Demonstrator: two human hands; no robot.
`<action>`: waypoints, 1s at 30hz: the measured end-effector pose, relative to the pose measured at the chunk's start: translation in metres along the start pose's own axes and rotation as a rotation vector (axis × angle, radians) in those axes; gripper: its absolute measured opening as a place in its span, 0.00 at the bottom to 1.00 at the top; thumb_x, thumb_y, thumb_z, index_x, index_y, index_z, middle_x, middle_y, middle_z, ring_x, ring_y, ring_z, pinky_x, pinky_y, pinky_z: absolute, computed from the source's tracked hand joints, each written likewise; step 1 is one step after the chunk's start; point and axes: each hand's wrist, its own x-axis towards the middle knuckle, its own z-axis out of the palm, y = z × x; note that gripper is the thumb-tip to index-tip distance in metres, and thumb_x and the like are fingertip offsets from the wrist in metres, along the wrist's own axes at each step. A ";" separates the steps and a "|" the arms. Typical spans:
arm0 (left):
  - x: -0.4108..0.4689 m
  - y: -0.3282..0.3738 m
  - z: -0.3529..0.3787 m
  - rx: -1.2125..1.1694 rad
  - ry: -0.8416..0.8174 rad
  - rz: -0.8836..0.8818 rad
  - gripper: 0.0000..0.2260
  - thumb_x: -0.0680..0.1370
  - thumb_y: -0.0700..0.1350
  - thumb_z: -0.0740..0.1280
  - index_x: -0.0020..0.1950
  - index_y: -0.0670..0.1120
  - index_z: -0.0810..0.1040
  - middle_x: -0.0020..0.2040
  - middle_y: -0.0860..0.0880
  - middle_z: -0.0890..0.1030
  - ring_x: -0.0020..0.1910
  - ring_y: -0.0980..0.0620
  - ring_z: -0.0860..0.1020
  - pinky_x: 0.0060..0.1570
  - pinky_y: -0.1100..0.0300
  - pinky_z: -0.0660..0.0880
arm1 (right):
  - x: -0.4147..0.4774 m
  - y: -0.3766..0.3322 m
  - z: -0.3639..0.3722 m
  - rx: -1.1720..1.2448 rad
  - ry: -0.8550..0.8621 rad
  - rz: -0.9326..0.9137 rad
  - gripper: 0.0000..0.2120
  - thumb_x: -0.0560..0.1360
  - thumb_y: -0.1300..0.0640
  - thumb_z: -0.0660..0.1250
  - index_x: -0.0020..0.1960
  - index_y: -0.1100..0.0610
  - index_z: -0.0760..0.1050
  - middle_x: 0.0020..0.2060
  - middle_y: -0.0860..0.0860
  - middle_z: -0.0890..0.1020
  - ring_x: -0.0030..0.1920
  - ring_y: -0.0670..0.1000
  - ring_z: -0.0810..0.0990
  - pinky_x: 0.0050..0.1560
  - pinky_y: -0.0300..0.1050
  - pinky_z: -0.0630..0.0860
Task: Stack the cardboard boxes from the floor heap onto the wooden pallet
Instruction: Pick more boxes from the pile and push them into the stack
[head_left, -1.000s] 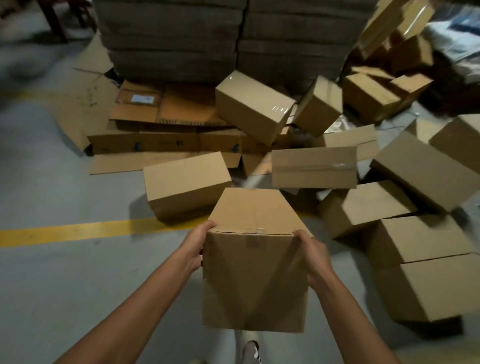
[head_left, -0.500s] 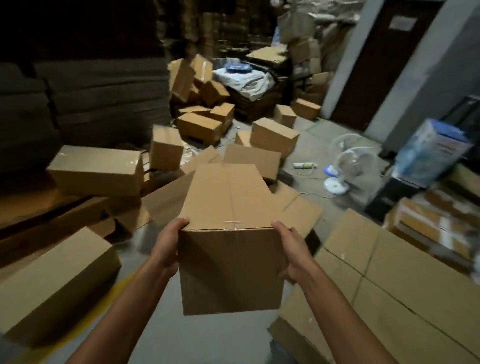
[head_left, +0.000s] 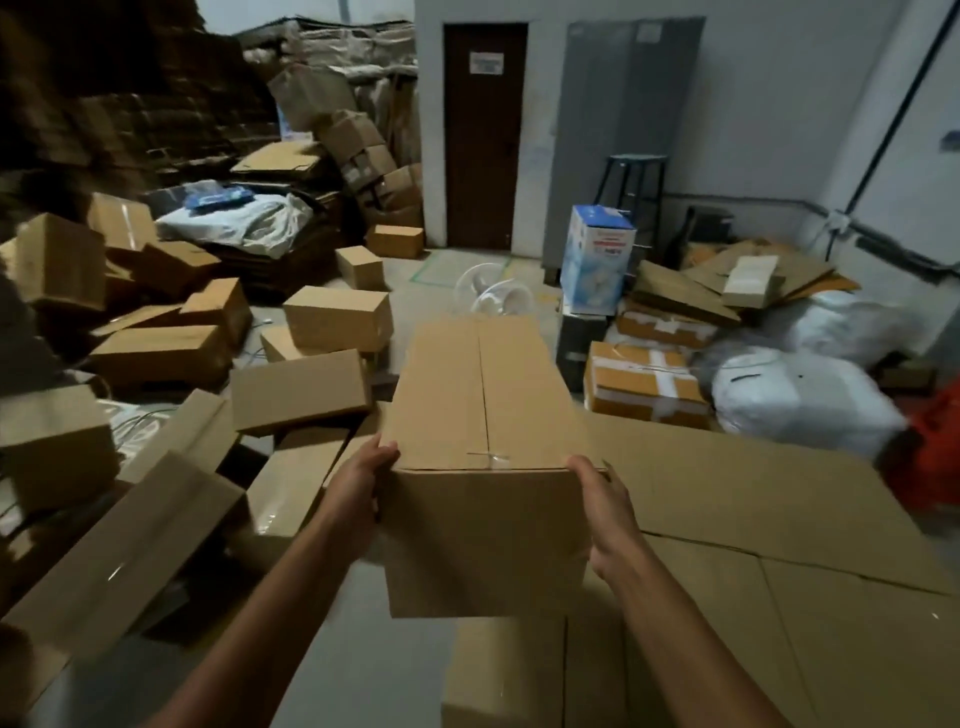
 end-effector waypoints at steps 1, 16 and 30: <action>0.014 0.002 0.014 0.007 -0.024 -0.023 0.21 0.81 0.51 0.63 0.75 0.53 0.71 0.71 0.50 0.74 0.70 0.46 0.69 0.73 0.39 0.60 | 0.010 -0.005 -0.011 0.015 0.025 -0.006 0.36 0.67 0.33 0.69 0.70 0.49 0.71 0.61 0.54 0.79 0.61 0.57 0.77 0.65 0.62 0.72; 0.256 0.055 0.122 0.174 -0.432 -0.034 0.18 0.81 0.44 0.62 0.70 0.58 0.75 0.67 0.52 0.76 0.67 0.49 0.71 0.66 0.31 0.65 | 0.232 -0.071 -0.043 0.050 0.079 0.044 0.34 0.77 0.45 0.70 0.78 0.47 0.60 0.75 0.55 0.68 0.73 0.64 0.66 0.66 0.75 0.66; 0.557 -0.059 0.158 0.219 -0.532 -0.142 0.20 0.81 0.41 0.63 0.72 0.55 0.74 0.65 0.49 0.80 0.67 0.43 0.74 0.61 0.41 0.73 | 0.522 0.015 -0.006 -0.140 0.198 0.144 0.29 0.81 0.58 0.65 0.79 0.47 0.60 0.72 0.51 0.72 0.71 0.57 0.70 0.67 0.66 0.67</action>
